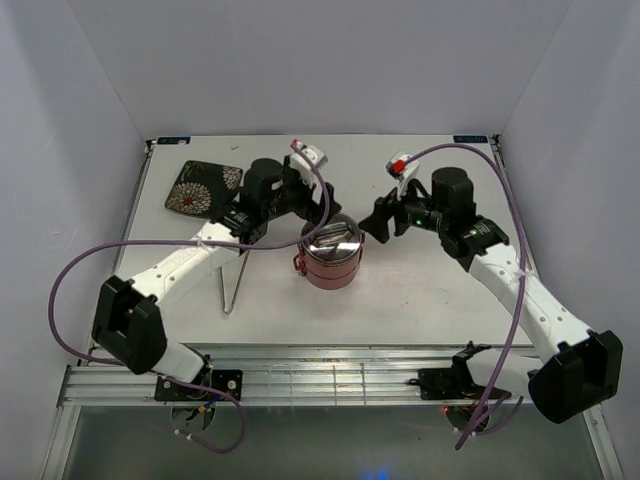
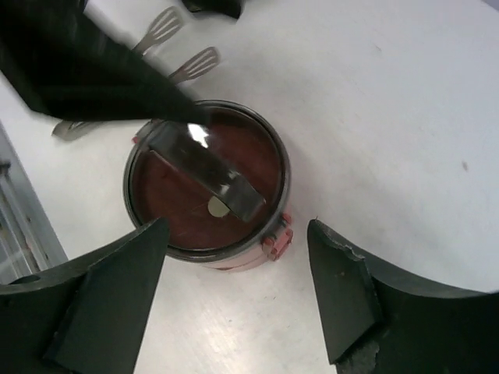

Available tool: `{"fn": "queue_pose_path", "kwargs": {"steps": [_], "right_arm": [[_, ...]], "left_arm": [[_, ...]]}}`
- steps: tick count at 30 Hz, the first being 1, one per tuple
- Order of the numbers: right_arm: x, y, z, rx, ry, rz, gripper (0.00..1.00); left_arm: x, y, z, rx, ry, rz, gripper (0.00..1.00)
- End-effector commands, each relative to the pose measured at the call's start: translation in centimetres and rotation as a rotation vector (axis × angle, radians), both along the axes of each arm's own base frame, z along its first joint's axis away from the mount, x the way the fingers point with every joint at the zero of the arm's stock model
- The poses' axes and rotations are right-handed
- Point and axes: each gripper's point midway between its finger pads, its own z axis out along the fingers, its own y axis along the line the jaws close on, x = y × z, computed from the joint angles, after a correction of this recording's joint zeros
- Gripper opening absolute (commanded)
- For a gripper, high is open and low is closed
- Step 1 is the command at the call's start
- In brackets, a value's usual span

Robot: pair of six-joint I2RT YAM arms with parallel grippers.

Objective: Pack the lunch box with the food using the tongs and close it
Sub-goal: Close the fastener on the packing box.

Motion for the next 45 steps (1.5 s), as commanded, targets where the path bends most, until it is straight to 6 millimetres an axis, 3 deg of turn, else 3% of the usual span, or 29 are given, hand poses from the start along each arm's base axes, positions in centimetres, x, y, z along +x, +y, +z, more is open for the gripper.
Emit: {"fn": "queue_pose_path", "kwargs": {"steps": [1,2,3,4,5,6,7,8,10,11,14,15,17,19,24,26,27,30,33,36,37,39,40,41,45], "right_arm": [[0.4,3.1,2.6,-0.024,-0.228,0.297,0.78],[-0.6,4.2,2.9,-0.007,-0.253,0.425,0.81],[-0.5,4.9,4.7,0.007,-0.289,0.473,0.82],[-0.9,5.6,2.8,0.01,-0.196,0.546,0.84],[-0.8,5.9,2.6,-0.014,-0.228,0.597,0.86],[-0.4,6.3,3.8,-0.024,-0.256,0.617,0.87],[0.2,6.6,2.5,-0.052,-0.227,0.636,0.88],[-0.8,6.6,1.3,-0.082,-0.165,0.672,0.89],[-0.1,7.1,1.0,-0.12,-0.194,0.701,0.89],[-0.1,7.3,0.7,-0.125,-0.19,0.713,0.89],[-0.3,8.1,-0.5,-0.143,-0.178,0.747,0.87],[-0.5,8.3,-1.1,-0.151,-0.163,0.759,0.86],[-0.9,8.7,-2.1,-0.181,-0.156,0.767,0.86],[-0.7,9.3,-3.4,-0.245,-0.157,0.746,0.86],[-0.7,10.6,-5.2,-0.285,-0.098,0.777,0.83],[-0.4,10.7,-5.5,-0.291,-0.094,0.769,0.81],[-0.5,10.6,-6.1,-0.296,-0.078,0.765,0.81],[0.1,10.7,-6.6,-0.3,-0.069,0.725,0.77],[0.3,10.9,-6.8,-0.286,-0.056,0.699,0.7],[0.8,11.0,-7.4,-0.278,-0.023,0.648,0.49],[1.1,10.8,-7.9,-0.29,-0.005,0.621,0.4],[1.6,11.0,-7.9,-0.274,0.005,0.579,0.32],[1.3,11.2,-7.9,-0.248,0.039,0.566,0.29],[0.9,11.1,-8.8,-0.245,0.068,0.557,0.26],[0.7,10.9,-9.8,-0.268,0.075,0.495,0.21]], "left_arm": [[1.1,4.8,3.2,-0.031,0.086,0.29,0.98],[1.0,5.2,3.2,-0.047,0.1,0.308,0.98],[0.1,5.9,2.6,-0.077,0.132,0.324,0.98],[-0.3,6.2,2.9,-0.122,0.135,0.311,0.98],[-1.0,6.4,2.5,-0.146,0.146,0.303,0.98],[-2.2,7.1,1.8,-0.157,0.158,0.301,0.98],[-2.7,7.3,1.5,-0.178,0.174,0.312,0.98],[-3.0,7.9,1.1,-0.177,0.182,0.333,0.98],[-4.1,9.0,-0.1,-0.162,0.225,0.374,0.98],[-3.7,10.2,-0.7,-0.143,0.235,0.457,0.97],[-3.6,13.0,-4.1,-0.066,0.362,0.649,0.81],[-3.7,13.4,-4.9,-0.048,0.391,0.665,0.68],[-4.1,13.5,-6.5,-0.005,0.445,0.673,0.66],[-4.3,14.2,-6.8,-0.004,0.436,0.706,0.77],[-4.9,15.4,-5.4,-0.126,0.382,0.75,0.78],[-5.3,14.1,-5.5,-0.143,0.431,0.668,0.84],[-5.3,13.9,-5.5,-0.138,0.436,0.639,0.97],[-5.5,12.2,-5.6,-0.157,0.469,0.548,0.98],[-5.3,12.0,-5.8,-0.189,0.46,0.542,0.98],[-4.4,13.2,-5.6,-0.158,0.427,0.613,0.98],[-3.8,14.1,-6.4,-0.121,0.442,0.683,0.91],[-3.1,16.1,-7.5,-0.065,0.49,0.784,0.71],[-2.4,15.7,-6.8,-0.071,0.495,0.772,0.69],[-2.0,15.5,-7.9,-0.048,0.531,0.774,0.67],[-1.0,16.1,-8.9,-0.032,0.557,0.825,0.64]]}}
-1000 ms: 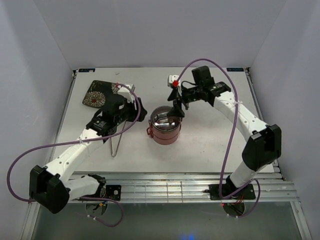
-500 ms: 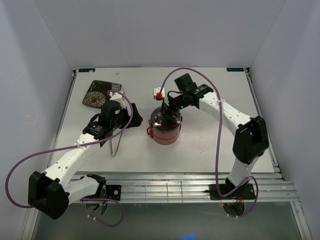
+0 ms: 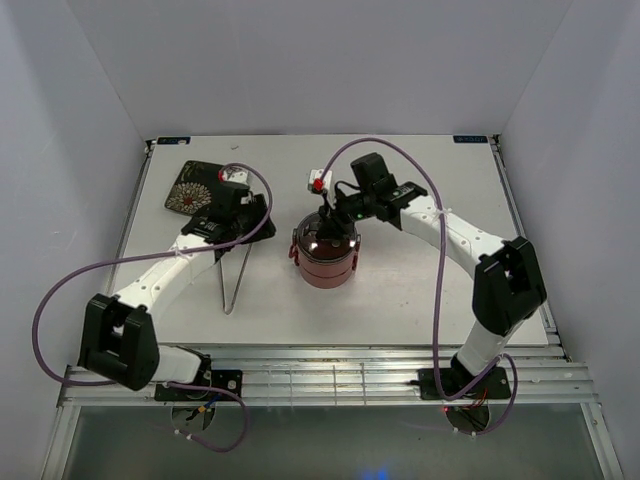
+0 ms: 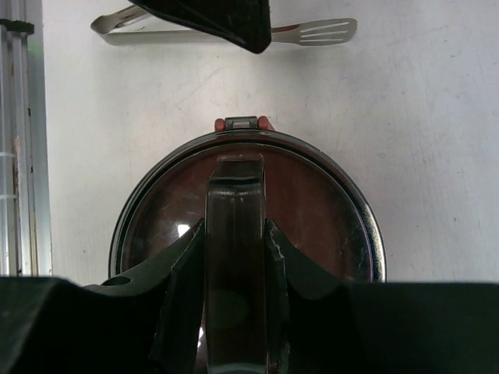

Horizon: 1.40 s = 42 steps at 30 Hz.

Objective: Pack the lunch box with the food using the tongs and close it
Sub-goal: Close the fastener on the packing box.

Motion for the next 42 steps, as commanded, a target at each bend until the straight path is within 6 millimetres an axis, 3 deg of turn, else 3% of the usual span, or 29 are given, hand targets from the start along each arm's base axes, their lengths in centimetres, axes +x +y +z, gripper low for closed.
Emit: {"fn": "queue_pose_path", "kwargs": {"steps": [1,6,10,14,17,20,23,25,26,30,33,36,39,42], "right_arm": [[-0.1,-0.6,-2.0,-0.056,0.038,-0.103,0.21],[-0.6,-1.0,-3.9,-0.119,0.041,-0.075,0.21],[-0.7,-1.1,-4.3,-0.132,0.033,-0.074,0.17],[-0.6,-1.1,-4.0,-0.125,0.032,-0.088,0.16],[-0.5,-1.1,-4.1,-0.125,0.032,-0.093,0.15],[-0.6,-1.0,-4.1,-0.12,0.04,-0.093,0.13],[-0.7,-0.9,-4.6,-0.123,0.054,-0.093,0.12],[-0.7,-1.0,-4.6,-0.121,0.059,-0.095,0.11],[-0.8,-1.0,-4.7,-0.121,0.067,-0.093,0.11],[-1.0,-0.9,-4.3,-0.107,0.071,-0.091,0.09],[-1.1,-0.7,-4.1,-0.096,0.079,-0.086,0.08],[-1.1,-0.9,-4.3,-0.096,0.092,-0.088,0.08],[-1.0,-1.0,-4.5,-0.096,0.099,-0.091,0.08],[-0.9,-1.1,-4.5,-0.093,0.105,-0.095,0.08]], "left_arm": [[0.5,1.3,0.2,0.023,0.015,0.068,0.64],[1.4,2.0,-1.0,-0.039,0.064,0.099,0.56],[1.3,3.1,-2.9,0.021,0.121,0.134,0.37],[0.9,4.8,-4.3,0.112,0.172,0.188,0.09],[0.7,4.6,-4.5,0.11,0.181,0.189,0.0],[0.9,3.4,-5.3,0.098,0.201,0.174,0.0],[0.6,0.4,-7.0,0.002,0.242,0.099,0.0],[0.7,-2.9,-7.0,-0.141,0.226,0.007,0.0],[-0.1,-3.6,-8.3,-0.171,0.251,-0.016,0.0],[-0.7,-7.6,-9.4,-0.244,0.26,-0.079,0.0],[-1.6,-10.8,-8.9,-0.373,0.233,-0.17,0.0],[-1.8,-9.9,-9.2,-0.337,0.239,-0.131,0.0],[-1.7,-6.6,-9.6,-0.185,0.26,-0.025,0.0],[-0.7,-4.1,-7.9,-0.107,0.224,0.051,0.0]]}}
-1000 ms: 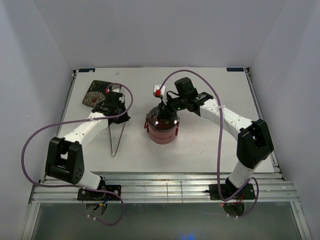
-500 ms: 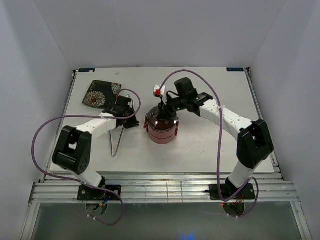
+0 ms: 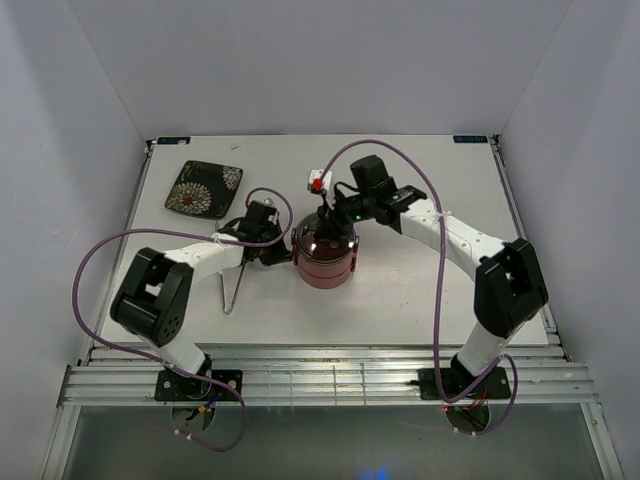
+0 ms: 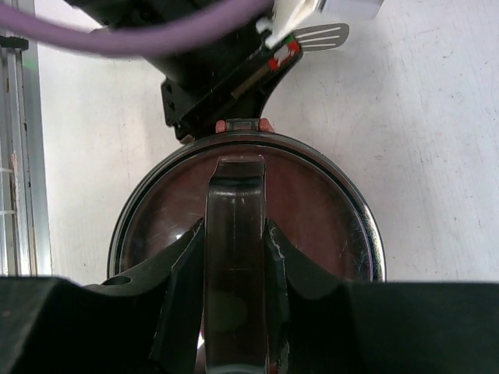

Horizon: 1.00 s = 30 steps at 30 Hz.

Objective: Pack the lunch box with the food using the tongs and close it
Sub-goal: Close the fastener on the packing box.

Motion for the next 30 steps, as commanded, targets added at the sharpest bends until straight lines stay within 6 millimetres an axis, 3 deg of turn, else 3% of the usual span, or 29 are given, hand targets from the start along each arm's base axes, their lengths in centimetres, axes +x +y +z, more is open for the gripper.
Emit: {"fn": "queue_pose_path", "kwargs": {"steps": [1,4,7,11,16,25,28,30], "right_arm": [[-0.8,-1.7,-4.5,-0.112,0.118,-0.05,0.08],[-0.7,-1.8,-4.4,-0.111,0.116,-0.056,0.08],[-0.6,-1.8,-4.3,-0.11,0.121,-0.06,0.08],[-0.6,-1.6,-4.1,-0.101,0.13,-0.057,0.08],[-0.4,-1.7,-4.2,-0.107,0.138,-0.073,0.08],[0.0,-2.2,-4.5,-0.116,0.141,-0.093,0.08],[-0.1,-2.2,-4.7,-0.117,0.148,-0.09,0.08],[-0.1,-2.1,-4.7,-0.114,0.154,-0.088,0.08]], "left_arm": [[2.0,2.2,4.6,0.082,-0.099,0.083,0.0],[2.8,4.3,6.0,0.173,-0.126,0.14,0.0],[3.2,3.6,6.7,0.148,-0.132,0.126,0.0],[2.6,2.6,4.6,0.117,-0.084,0.102,0.0],[2.1,3.6,2.3,0.174,-0.046,0.124,0.0],[3.4,5.1,4.4,0.237,-0.105,0.166,0.0],[3.3,3.9,4.3,0.19,-0.104,0.127,0.0],[2.9,1.7,3.6,0.097,-0.087,0.073,0.0]]}}
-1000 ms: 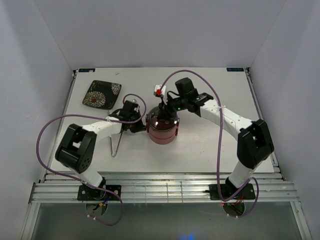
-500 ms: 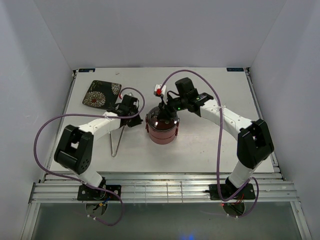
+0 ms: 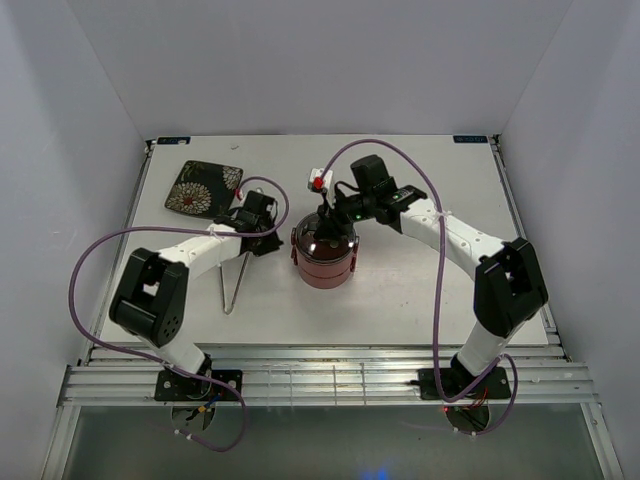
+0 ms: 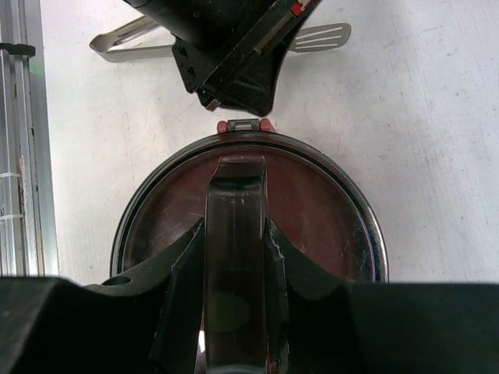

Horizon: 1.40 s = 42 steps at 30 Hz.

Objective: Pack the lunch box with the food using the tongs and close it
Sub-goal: Close the fastener on the packing box.

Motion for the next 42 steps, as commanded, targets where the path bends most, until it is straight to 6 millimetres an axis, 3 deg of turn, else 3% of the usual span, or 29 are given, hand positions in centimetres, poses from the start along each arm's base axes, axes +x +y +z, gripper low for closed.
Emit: {"fn": "queue_pose_path", "kwargs": {"steps": [1,6,9,11,13,17,21,26,30,33,34,35,38,42], "right_arm": [[-0.3,-1.8,-4.6,-0.118,0.131,-0.068,0.08],[-0.5,-1.6,-4.5,-0.105,0.141,-0.06,0.08],[-0.5,-1.6,-4.2,-0.099,0.14,-0.061,0.08],[-0.4,-1.9,-4.2,-0.102,0.139,-0.071,0.08],[-0.3,-2.1,-4.4,-0.107,0.144,-0.079,0.08],[-0.3,-2.5,-4.4,-0.107,0.144,-0.084,0.08],[-0.3,-2.5,-4.3,-0.105,0.145,-0.081,0.08],[-0.4,-2.5,-4.1,-0.103,0.144,-0.084,0.08],[-0.4,-2.5,-4.1,-0.103,0.145,-0.085,0.08],[-0.4,-2.4,-4.1,-0.098,0.149,-0.082,0.08],[-0.3,-2.4,-4.0,-0.096,0.146,-0.082,0.08],[-0.3,-2.3,-4.0,-0.096,0.147,-0.081,0.08],[-0.4,-2.3,-3.8,-0.085,0.152,-0.081,0.08],[-0.6,-2.1,-3.6,-0.067,0.157,-0.076,0.08]], "left_arm": [[0.4,-3.4,1.3,-0.14,-0.039,-0.079,0.0],[-2.2,-10.5,0.4,-0.367,0.0,-0.241,0.0],[-3.0,-10.7,0.7,-0.411,0.017,-0.251,0.0],[-2.7,-9.1,0.7,-0.37,0.013,-0.207,0.0],[-1.9,-7.9,2.0,-0.337,-0.024,-0.189,0.0],[-0.1,-2.9,3.2,-0.188,-0.06,-0.061,0.0],[1.2,0.2,5.0,-0.04,-0.112,0.02,0.0],[1.5,0.9,4.5,0.02,-0.091,0.03,0.0],[1.2,-0.9,3.3,-0.062,-0.067,-0.021,0.0],[0.1,-5.1,2.6,-0.244,-0.054,-0.155,0.0],[-1.2,-7.7,3.1,-0.38,-0.027,-0.25,0.0],[-1.0,-9.6,4.3,-0.451,-0.086,-0.309,0.0],[-3.4,-13.6,6.5,-0.666,-0.093,-0.465,0.0],[-2.5,-11.8,6.0,-0.601,-0.089,-0.394,0.0]]}}
